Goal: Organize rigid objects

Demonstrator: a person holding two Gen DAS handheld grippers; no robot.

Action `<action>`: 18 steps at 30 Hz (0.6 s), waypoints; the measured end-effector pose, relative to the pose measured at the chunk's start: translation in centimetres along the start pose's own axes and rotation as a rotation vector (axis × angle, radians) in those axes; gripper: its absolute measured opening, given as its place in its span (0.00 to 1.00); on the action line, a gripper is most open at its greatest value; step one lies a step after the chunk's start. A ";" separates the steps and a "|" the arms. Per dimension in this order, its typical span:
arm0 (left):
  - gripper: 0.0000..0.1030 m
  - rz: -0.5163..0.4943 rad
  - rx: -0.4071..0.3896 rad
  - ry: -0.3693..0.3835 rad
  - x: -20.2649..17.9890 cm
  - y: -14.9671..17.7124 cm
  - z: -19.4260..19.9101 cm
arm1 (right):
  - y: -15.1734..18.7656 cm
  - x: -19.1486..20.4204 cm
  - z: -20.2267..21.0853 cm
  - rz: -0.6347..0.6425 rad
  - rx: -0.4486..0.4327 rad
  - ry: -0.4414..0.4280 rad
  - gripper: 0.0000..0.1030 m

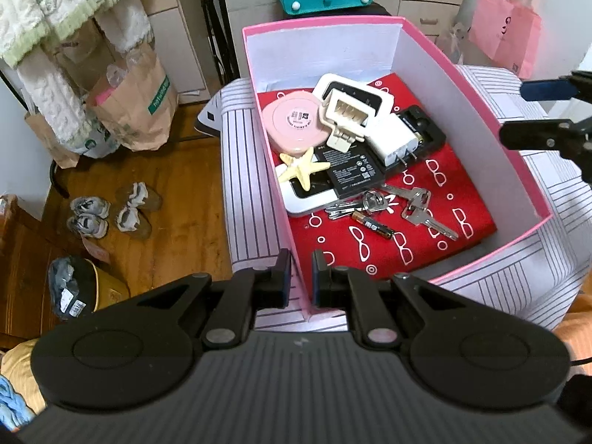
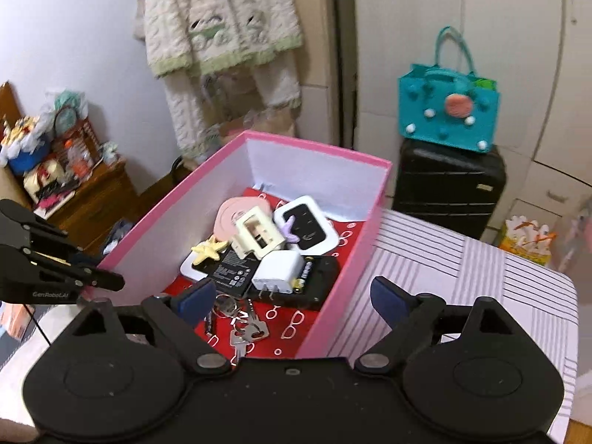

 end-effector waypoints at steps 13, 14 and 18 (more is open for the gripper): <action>0.09 0.016 -0.150 -0.014 -2.2 2.8 6.3 | 2.0 0.3 6.0 -0.043 -0.077 0.048 0.91; 0.09 0.018 -0.165 -0.010 -2.4 3.0 6.7 | 2.2 0.5 6.5 -0.040 -0.081 0.053 0.91; 0.09 0.045 -0.223 0.023 -3.3 3.7 7.7 | 3.2 0.6 8.3 -0.026 -0.101 0.109 0.91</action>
Point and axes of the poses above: each gripper's, at about its wrist camera, not at the fingertips, and z roughly against the way its jaws point, x to its left, y to its underside, the point moved 1 cm from there along -z, roughly the way its jaws point, and after that the axes turned 3 degrees about -x, right-handed, at the moved point
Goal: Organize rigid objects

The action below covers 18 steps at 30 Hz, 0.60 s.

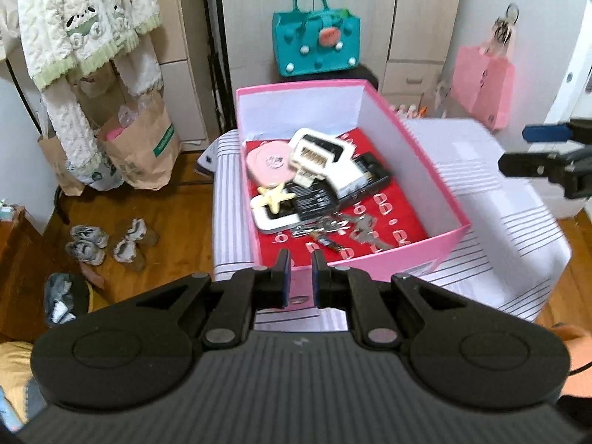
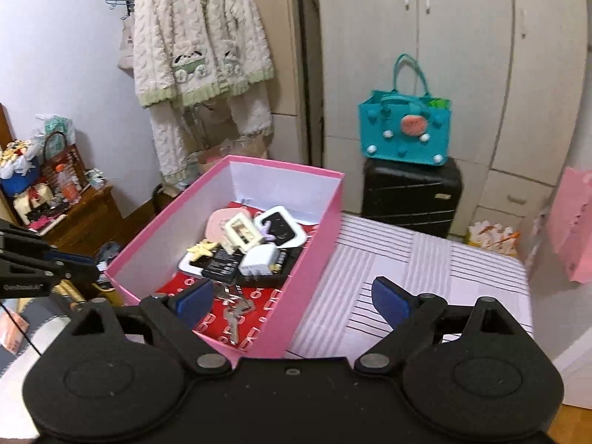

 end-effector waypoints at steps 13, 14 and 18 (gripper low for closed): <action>0.20 0.007 -0.066 0.079 -3.6 2.0 1.0 | 2.7 -1.0 2.7 -0.010 0.026 0.126 0.97; 0.21 0.006 -0.065 0.076 -3.9 2.1 0.9 | 2.9 -0.9 2.5 -0.003 0.051 0.137 0.98; 0.34 0.030 -0.054 0.076 -4.3 2.5 0.5 | 3.4 -0.6 2.2 0.011 0.145 0.132 0.98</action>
Point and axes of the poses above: each gripper's, at about its wrist camera, not at the fingertips, and z roughly against the way its jaws point, x to its left, y to its underside, the point moved 1 cm from there along -z, roughly the way its jaws point, and after that the axes turned 3 degrees about -x, right-handed, at the moved point
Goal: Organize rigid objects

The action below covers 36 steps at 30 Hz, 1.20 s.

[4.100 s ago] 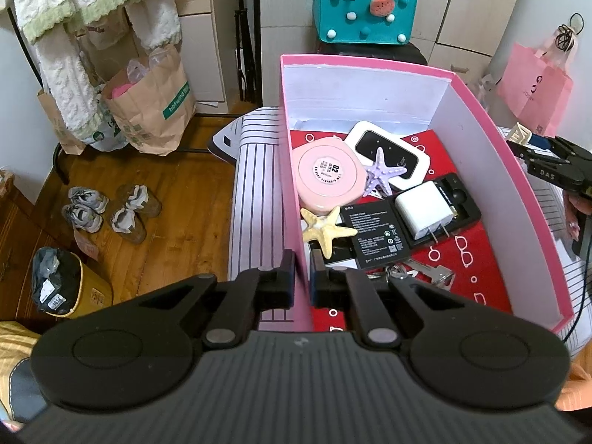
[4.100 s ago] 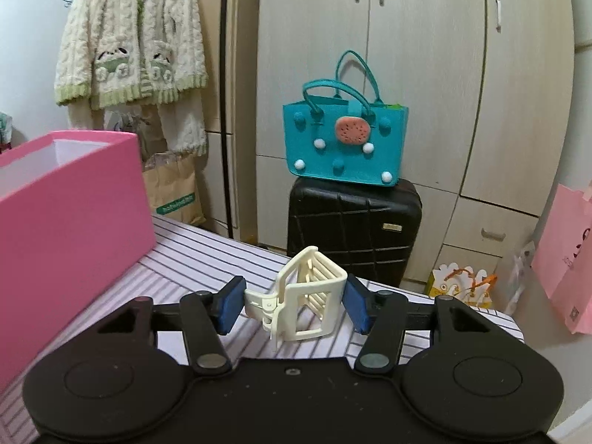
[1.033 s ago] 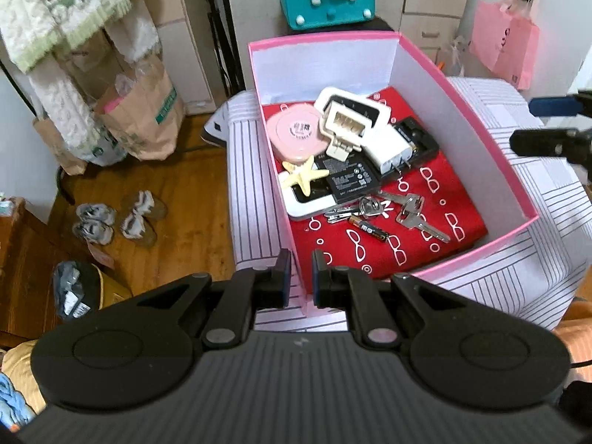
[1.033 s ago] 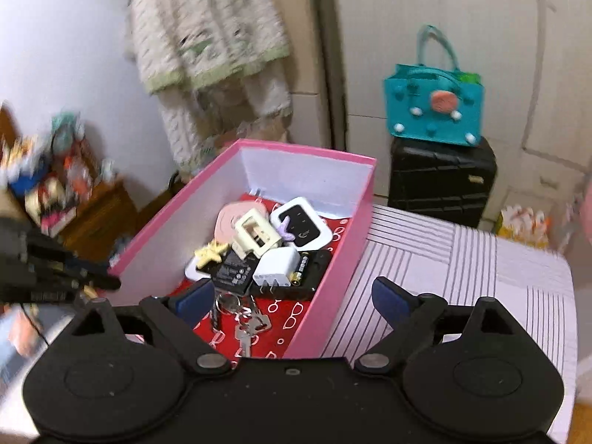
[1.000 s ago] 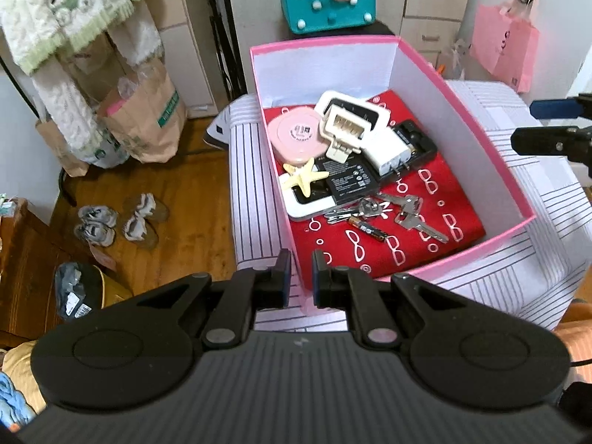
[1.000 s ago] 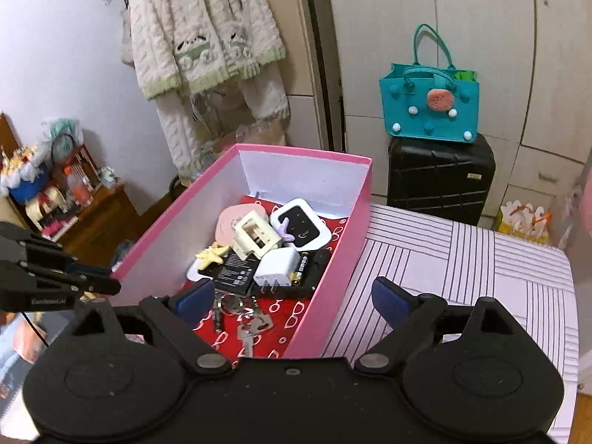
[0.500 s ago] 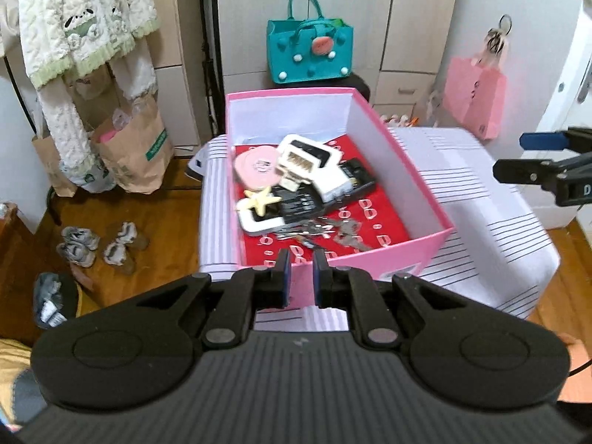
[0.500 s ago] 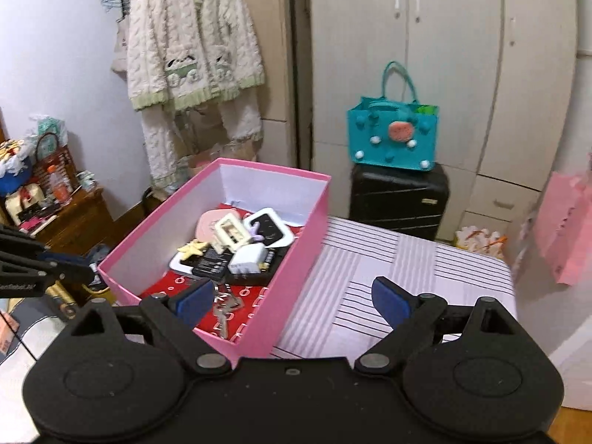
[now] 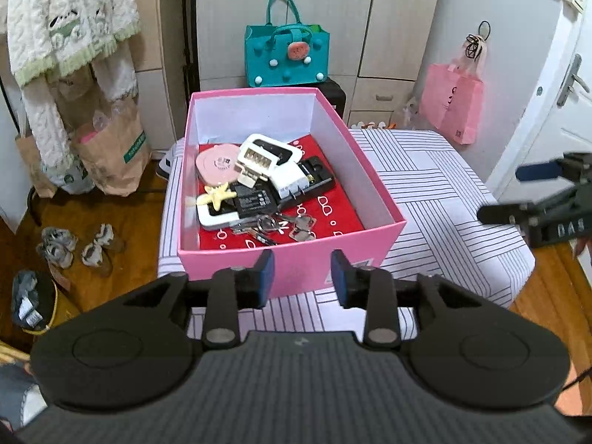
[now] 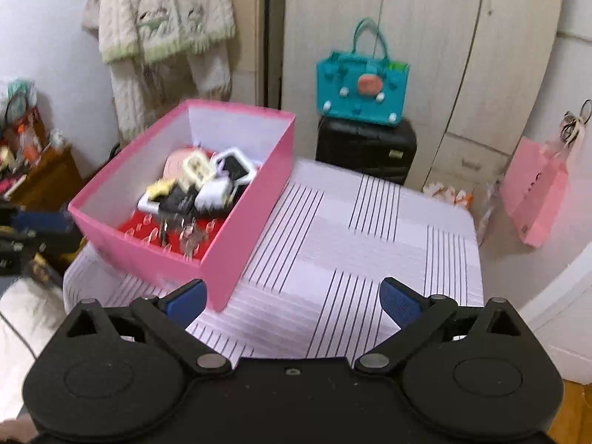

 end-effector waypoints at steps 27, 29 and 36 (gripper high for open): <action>0.95 0.048 -0.036 -0.096 -5.1 2.6 -2.0 | 5.4 -0.7 2.8 -0.073 -0.240 0.044 0.98; 0.95 0.043 -0.034 -0.131 -5.4 2.4 -2.1 | 5.6 -1.1 2.8 -0.107 -0.239 0.044 0.98; 0.98 0.032 -0.062 -0.209 -6.8 2.3 -1.5 | 6.2 -1.4 2.8 -0.156 -0.253 0.097 0.98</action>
Point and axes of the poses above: each gripper's, at about its wrist camera, not at the fingertips, and z roughly against the way its jaws point, x to its left, y to its underside, the point moved 1 cm from there along -z, roughly the way its jaws point, and after that the axes turned 3 degrees about -x, right-handed, at the moved point
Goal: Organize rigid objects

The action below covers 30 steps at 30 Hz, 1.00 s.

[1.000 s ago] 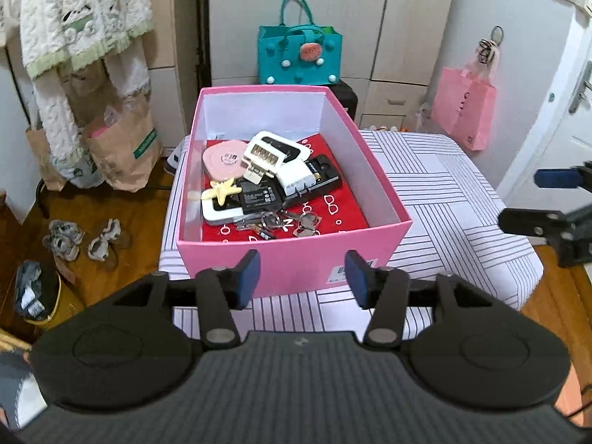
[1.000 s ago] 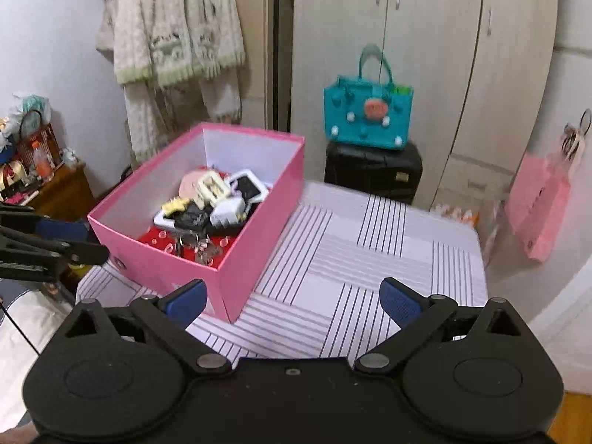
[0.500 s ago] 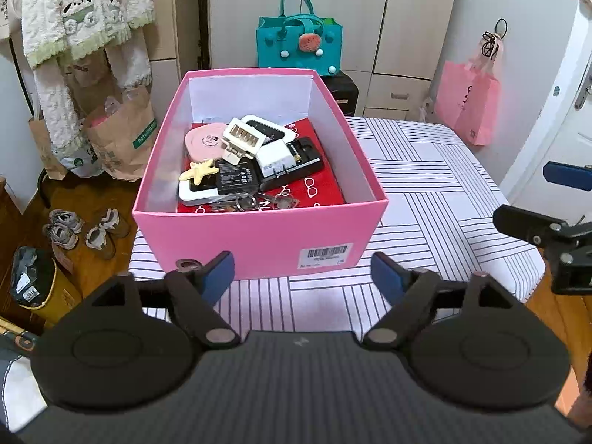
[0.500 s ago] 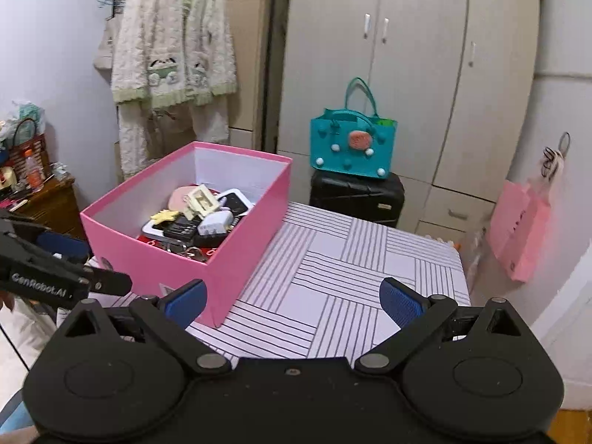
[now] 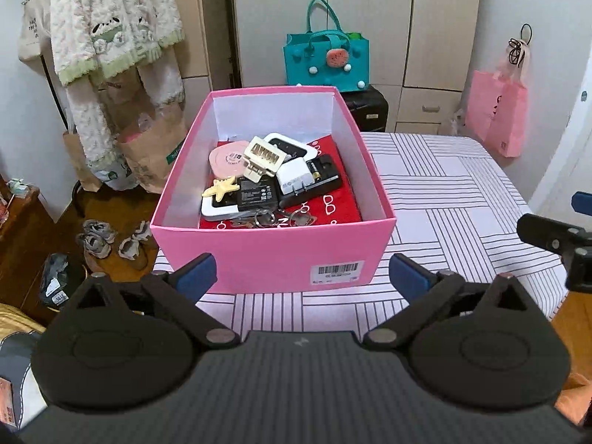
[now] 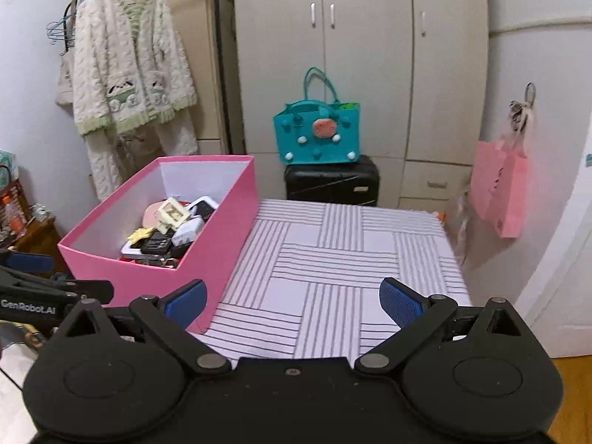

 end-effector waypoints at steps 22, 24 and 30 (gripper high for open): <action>0.99 0.027 -0.057 0.026 -0.8 1.1 0.7 | 0.7 -0.5 1.1 -0.028 -0.077 0.034 0.98; 1.00 0.025 -0.060 0.022 -0.8 1.2 0.5 | 0.8 -0.4 0.9 -0.019 -0.083 0.054 0.98; 1.00 0.012 -0.055 0.001 -0.9 1.5 -0.1 | 1.4 -0.6 0.2 -0.021 -0.074 0.089 0.98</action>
Point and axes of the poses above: each gripper's, at about its wrist camera, not at the fingertips, and z roughly against the way its jaws point, x to its left, y to its underside, the point moved 1 cm from there along -z, roughly the way its jaws point, and after that the axes turned 3 degrees about -x, right-handed, at the moved point
